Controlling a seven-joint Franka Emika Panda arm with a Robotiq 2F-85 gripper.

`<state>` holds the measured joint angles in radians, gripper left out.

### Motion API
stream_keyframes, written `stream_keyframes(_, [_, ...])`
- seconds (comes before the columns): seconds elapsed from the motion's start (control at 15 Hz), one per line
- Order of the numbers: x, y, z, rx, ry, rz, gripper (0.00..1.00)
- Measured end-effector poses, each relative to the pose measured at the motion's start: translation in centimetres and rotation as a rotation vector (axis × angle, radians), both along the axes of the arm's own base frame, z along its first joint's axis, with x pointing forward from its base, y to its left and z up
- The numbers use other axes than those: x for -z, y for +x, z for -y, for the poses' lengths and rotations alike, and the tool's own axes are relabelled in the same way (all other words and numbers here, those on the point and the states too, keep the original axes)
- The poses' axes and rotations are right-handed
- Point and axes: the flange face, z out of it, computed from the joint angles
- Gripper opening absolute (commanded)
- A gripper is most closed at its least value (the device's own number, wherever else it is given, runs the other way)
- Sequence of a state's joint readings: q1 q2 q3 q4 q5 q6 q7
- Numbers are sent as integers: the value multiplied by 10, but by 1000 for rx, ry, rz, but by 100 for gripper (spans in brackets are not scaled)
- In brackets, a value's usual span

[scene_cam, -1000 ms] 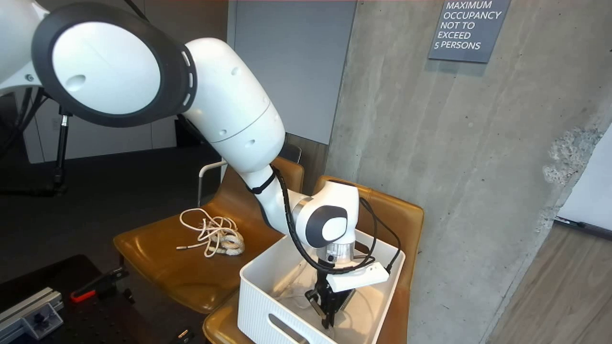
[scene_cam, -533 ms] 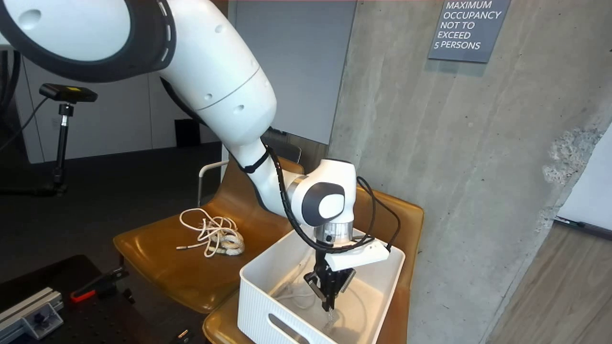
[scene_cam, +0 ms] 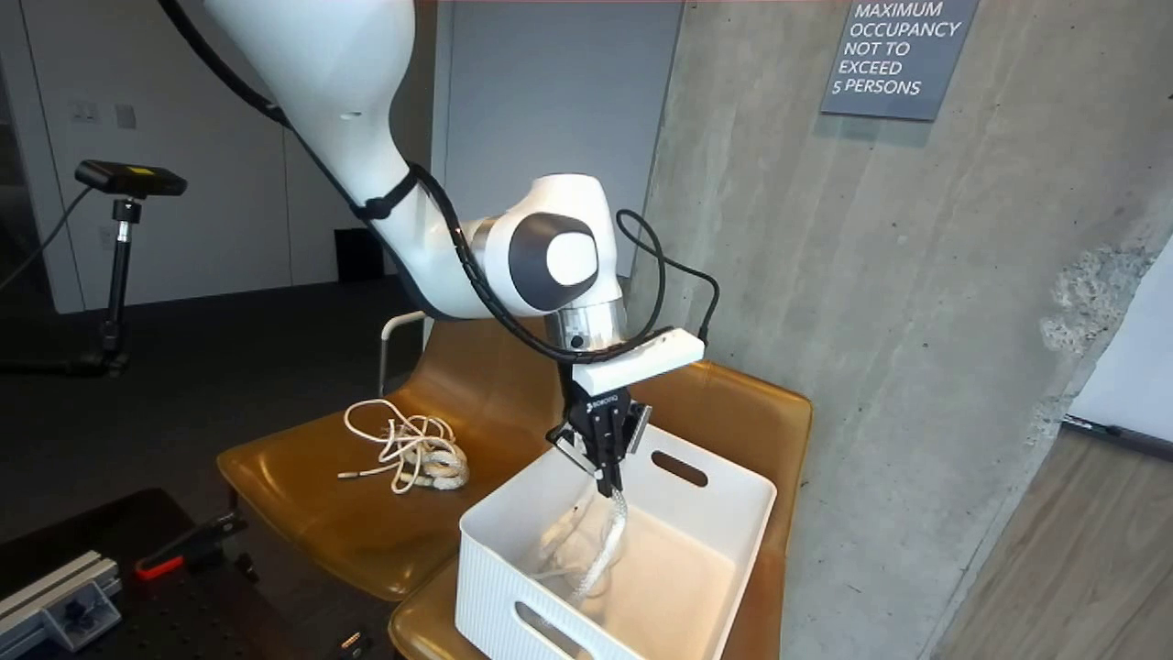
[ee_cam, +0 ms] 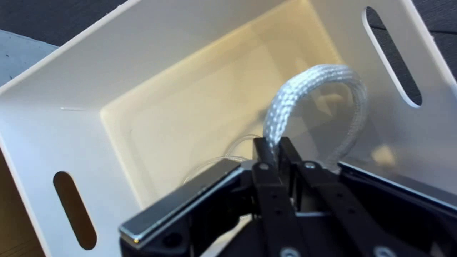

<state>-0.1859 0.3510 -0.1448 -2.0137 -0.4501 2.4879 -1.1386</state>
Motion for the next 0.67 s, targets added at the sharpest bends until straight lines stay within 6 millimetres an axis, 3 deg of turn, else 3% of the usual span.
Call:
stream_keyframes(0.33, [-78, -16, -96, -124, -113, 105, 3])
stream_keyframes(0.53, [-119, -17, -174, -189, -153, 162, 3])
stream_keyframes(0.67, [-135, -13, -237, -237, -163, 195, 3])
